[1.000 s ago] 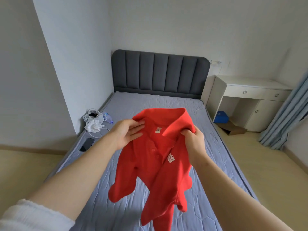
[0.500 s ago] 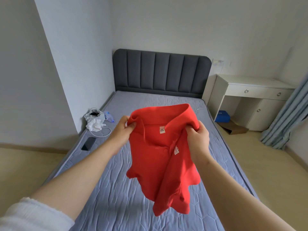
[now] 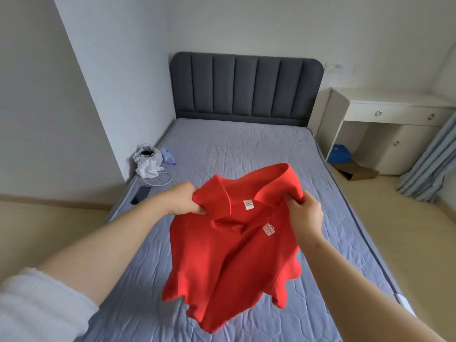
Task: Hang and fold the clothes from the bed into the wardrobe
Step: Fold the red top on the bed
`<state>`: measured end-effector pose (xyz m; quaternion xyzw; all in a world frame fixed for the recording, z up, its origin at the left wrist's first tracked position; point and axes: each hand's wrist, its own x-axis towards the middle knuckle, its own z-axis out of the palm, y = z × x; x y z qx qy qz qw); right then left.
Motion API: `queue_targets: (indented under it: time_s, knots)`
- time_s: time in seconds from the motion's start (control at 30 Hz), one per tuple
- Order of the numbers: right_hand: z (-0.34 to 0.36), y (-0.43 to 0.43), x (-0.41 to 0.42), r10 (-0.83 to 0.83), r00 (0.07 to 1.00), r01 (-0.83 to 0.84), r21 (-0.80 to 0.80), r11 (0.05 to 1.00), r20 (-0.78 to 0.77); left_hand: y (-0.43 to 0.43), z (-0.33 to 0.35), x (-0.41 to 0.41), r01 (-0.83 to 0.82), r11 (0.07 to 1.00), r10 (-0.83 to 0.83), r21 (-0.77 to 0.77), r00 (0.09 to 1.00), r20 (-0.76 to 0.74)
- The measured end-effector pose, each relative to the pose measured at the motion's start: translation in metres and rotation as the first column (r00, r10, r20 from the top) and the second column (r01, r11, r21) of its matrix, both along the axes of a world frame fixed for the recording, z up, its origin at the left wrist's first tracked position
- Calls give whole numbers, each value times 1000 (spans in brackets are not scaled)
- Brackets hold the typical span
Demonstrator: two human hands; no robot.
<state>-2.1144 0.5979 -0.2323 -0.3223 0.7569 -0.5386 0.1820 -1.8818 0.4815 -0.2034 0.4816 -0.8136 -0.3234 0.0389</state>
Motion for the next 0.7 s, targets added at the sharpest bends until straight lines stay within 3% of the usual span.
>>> queue_targets:
  time_s: [0.07, 0.13, 0.27, 0.37, 0.53, 0.6, 0.7]
  knots:
    - [-4, 6, 0, 77, 991, -74, -31, 997, 110, 6, -7, 9, -102, 973, 150, 206, 961, -232]
    - [-4, 15, -4, 196, 950, -196, -25, 980, 245, 15, -15, 19, -137, 922, 268, 362, 901, -342]
    - [-5, 32, -19, 392, 789, -498, 120, 859, 473, 26, -34, 35, -137, 925, 241, 355, 932, -269]
    - [-11, 37, -29, 414, 735, -597, 224, 770, 537, 29, -42, 37, -105, 884, 233, 456, 944, -233]
    - [-26, 34, -41, 328, 716, -619, 343, 706, 616, 26, -57, 25, -149, 762, 307, 630, 940, -149]
    - [-37, 30, -44, 287, 729, -610, 398, 685, 622, 21, -65, 20, -180, 752, 292, 634, 953, -76]
    - [-58, 17, -48, 261, 820, -529, 500, 686, 509, 7, -80, 6, -242, 790, 284, 563, 959, 14]
